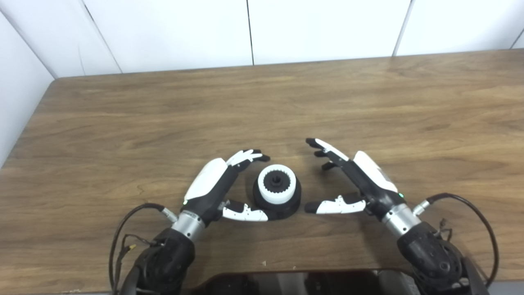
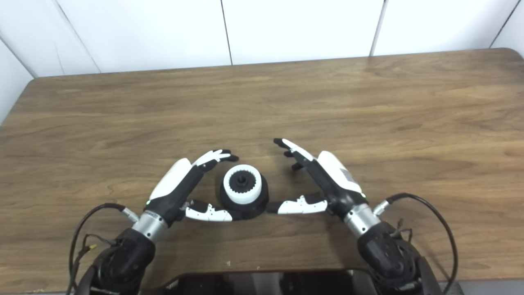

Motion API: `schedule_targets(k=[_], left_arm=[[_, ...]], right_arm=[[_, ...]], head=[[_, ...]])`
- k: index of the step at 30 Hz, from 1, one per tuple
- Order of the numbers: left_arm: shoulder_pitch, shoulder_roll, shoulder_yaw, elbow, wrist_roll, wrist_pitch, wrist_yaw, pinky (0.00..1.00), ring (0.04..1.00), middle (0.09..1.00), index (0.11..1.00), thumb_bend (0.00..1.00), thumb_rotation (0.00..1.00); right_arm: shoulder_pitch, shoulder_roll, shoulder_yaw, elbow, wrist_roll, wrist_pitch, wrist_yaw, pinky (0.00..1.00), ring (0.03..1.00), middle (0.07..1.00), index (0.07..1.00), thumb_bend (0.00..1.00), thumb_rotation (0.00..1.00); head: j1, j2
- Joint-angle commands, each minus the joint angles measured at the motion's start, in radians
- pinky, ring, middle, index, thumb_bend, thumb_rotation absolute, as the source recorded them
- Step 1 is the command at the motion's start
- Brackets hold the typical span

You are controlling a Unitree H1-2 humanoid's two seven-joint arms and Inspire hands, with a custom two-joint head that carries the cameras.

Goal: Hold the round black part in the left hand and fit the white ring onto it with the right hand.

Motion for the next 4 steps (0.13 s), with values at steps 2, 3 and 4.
schedule_targets(k=[2,3,4], left_arm=[[-0.014,0.018,0.031,-0.007,-0.059,-0.053,0.021,0.86,0.963,0.941,0.914,1.0,0.4],[-0.013,0.02,0.039,-0.003,-0.078,-0.061,0.02,0.87,0.968,0.948,0.933,1.0,0.43],[-0.011,0.021,0.045,-0.001,-0.094,-0.064,0.018,0.87,0.972,0.954,0.944,1.0,0.45]], right_arm=[[0.0,0.048,-0.024,0.01,0.025,-0.056,-0.082,0.72,0.825,0.867,0.862,0.79,0.77],[0.003,0.061,-0.026,0.016,0.026,-0.06,-0.098,0.71,0.808,0.855,0.849,0.77,0.79],[0.007,0.071,-0.028,0.022,0.027,-0.07,-0.114,0.71,0.805,0.851,0.846,0.76,0.79]], head=[[0.0,0.0],[0.0,-0.004],[0.0,-0.005]])
